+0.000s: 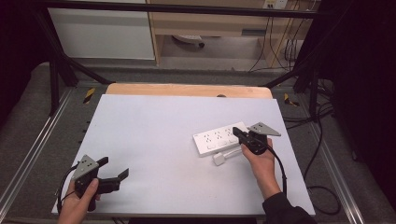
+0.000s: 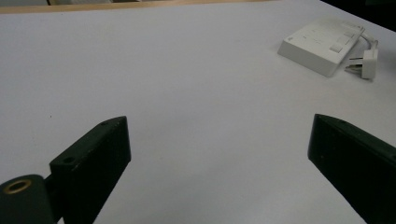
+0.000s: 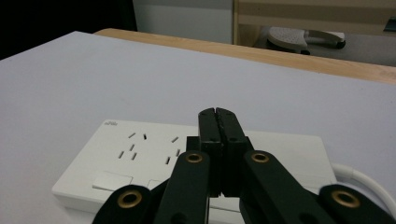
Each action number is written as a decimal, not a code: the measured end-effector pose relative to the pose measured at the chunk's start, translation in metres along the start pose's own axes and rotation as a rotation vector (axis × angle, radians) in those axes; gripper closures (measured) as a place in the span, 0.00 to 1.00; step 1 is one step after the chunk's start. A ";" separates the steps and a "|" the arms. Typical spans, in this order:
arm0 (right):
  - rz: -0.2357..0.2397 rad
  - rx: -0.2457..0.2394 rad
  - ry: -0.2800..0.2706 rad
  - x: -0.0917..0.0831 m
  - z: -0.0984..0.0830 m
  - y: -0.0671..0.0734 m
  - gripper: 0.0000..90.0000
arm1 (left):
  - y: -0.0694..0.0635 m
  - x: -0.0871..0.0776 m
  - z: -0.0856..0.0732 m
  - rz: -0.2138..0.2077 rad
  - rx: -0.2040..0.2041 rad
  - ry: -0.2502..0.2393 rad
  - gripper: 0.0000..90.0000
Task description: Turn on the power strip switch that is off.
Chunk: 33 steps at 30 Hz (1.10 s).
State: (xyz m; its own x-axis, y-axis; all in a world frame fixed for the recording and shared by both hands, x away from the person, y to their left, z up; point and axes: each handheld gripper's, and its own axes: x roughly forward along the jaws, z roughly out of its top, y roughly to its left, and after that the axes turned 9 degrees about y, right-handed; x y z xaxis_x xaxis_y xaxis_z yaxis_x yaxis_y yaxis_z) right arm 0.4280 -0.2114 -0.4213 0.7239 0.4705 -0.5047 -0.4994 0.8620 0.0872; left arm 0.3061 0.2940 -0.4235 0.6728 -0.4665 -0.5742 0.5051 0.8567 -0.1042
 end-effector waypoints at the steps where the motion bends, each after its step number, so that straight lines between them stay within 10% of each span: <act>1: 0.003 0.000 0.003 0.001 0.000 0.000 1.00 | 0.000 0.000 0.000 0.001 0.000 0.000 0.06; 33: 0.015 -0.040 0.056 0.015 -0.008 0.009 1.00 | 0.000 0.000 0.000 0.003 0.004 0.000 0.06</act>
State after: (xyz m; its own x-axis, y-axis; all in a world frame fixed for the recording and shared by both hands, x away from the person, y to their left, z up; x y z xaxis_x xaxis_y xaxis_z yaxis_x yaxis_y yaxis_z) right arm 0.4304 -0.1976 -0.4352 0.6893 0.4708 -0.5507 -0.5293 0.8462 0.0610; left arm 0.3060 0.2938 -0.4236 0.6744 -0.4635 -0.5748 0.5050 0.8574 -0.0989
